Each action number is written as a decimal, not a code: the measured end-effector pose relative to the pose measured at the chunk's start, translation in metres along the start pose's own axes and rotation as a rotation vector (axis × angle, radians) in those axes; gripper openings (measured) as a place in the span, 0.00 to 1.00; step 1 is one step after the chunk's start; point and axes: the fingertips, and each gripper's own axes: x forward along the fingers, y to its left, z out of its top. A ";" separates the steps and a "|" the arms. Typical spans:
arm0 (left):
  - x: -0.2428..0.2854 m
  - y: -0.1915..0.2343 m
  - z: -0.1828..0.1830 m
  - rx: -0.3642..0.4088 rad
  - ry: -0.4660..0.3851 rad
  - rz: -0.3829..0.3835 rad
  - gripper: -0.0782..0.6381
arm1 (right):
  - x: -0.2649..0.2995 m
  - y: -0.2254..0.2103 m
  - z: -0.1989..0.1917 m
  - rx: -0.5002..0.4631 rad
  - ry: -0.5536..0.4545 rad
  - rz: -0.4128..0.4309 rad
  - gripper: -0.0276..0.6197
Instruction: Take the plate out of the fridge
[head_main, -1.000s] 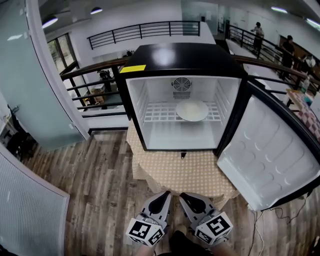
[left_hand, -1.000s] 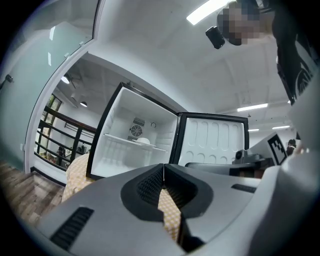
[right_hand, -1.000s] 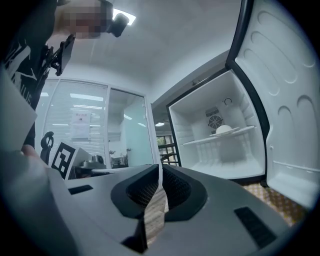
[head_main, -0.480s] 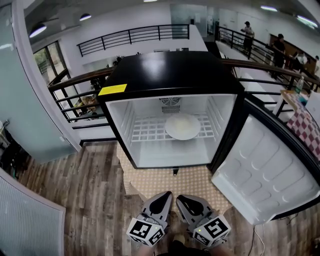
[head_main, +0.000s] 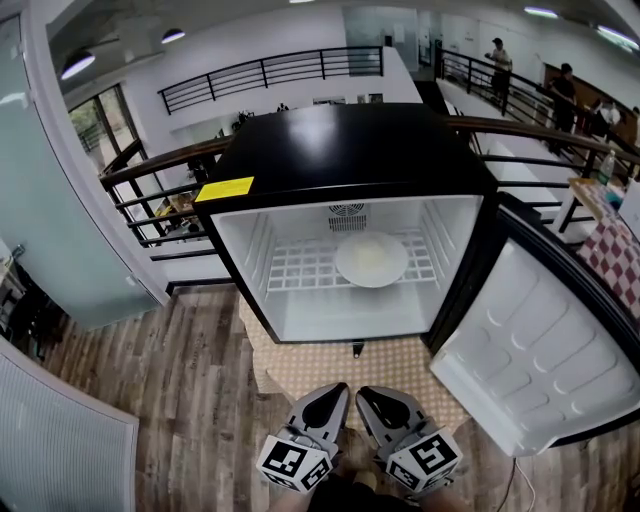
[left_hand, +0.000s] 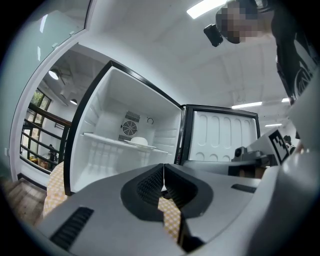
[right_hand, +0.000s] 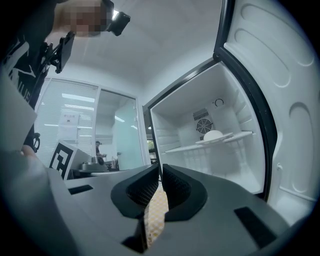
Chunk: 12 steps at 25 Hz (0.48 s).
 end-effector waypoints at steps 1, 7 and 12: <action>0.001 0.000 0.000 0.000 0.002 -0.001 0.12 | 0.000 -0.001 0.000 0.002 0.000 -0.003 0.11; 0.014 0.006 -0.001 0.002 0.010 -0.029 0.12 | 0.007 -0.012 -0.001 0.016 -0.003 -0.026 0.11; 0.030 0.020 0.003 -0.005 0.019 -0.063 0.12 | 0.024 -0.026 0.000 0.023 0.003 -0.065 0.11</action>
